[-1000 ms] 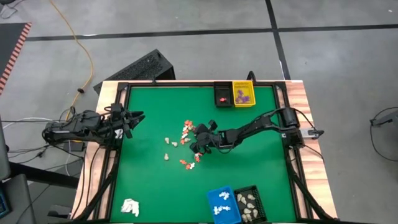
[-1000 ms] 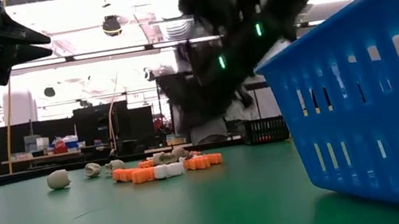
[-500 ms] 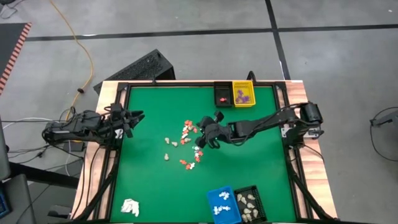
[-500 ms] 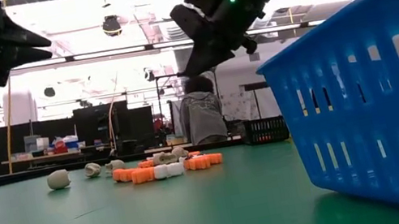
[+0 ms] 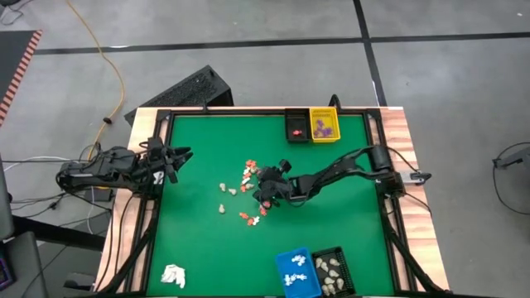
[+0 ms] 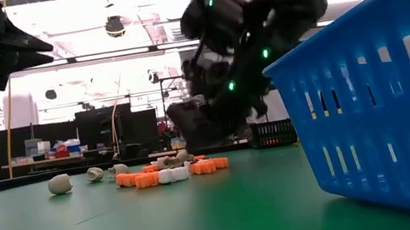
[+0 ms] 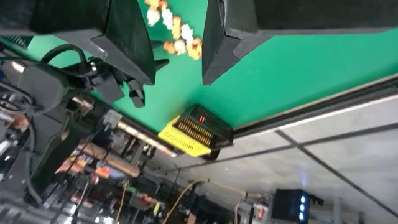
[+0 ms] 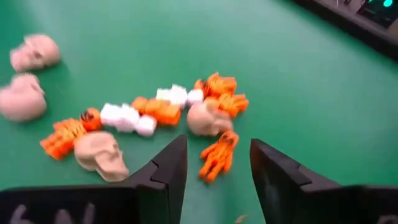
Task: Sort Halloween decoration
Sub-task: Put the orange skeleton toy into the top black basket
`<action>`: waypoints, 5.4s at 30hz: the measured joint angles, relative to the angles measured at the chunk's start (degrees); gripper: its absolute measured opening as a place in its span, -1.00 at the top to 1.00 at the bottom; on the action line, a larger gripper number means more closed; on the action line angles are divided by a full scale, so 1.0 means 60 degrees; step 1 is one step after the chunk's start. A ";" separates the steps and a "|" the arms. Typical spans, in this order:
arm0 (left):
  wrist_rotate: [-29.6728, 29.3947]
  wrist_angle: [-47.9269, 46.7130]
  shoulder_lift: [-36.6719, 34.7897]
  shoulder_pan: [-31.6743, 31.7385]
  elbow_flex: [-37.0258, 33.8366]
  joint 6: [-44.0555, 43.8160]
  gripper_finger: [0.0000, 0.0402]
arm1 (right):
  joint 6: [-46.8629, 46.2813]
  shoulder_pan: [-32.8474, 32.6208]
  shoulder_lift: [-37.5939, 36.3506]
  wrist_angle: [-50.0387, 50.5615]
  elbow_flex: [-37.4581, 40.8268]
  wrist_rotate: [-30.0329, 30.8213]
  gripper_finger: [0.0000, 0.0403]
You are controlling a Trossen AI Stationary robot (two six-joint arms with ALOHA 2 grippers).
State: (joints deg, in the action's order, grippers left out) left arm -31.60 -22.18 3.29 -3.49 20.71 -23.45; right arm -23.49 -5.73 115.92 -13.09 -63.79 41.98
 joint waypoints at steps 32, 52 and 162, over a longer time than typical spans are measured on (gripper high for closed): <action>-0.0064 -0.0082 0.0015 0.0000 -0.0004 -0.0065 0.40 | -0.1103 0.0387 -0.1736 0.1474 -0.0029 -0.0481 0.98; -0.0042 -0.0202 0.0015 0.0000 -0.0004 -0.0425 0.40 | -0.0446 0.4662 -0.4215 0.6018 -0.0033 -0.1654 0.91; 0.0661 -0.0470 0.0013 0.0000 -0.0004 -0.0637 0.40 | 0.1185 0.1519 -0.0103 0.0152 -0.0031 -0.3938 0.93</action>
State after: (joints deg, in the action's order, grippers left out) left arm -27.64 -25.01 3.37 -3.49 20.69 -27.27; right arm -16.38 3.39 115.30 -12.18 -63.98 18.35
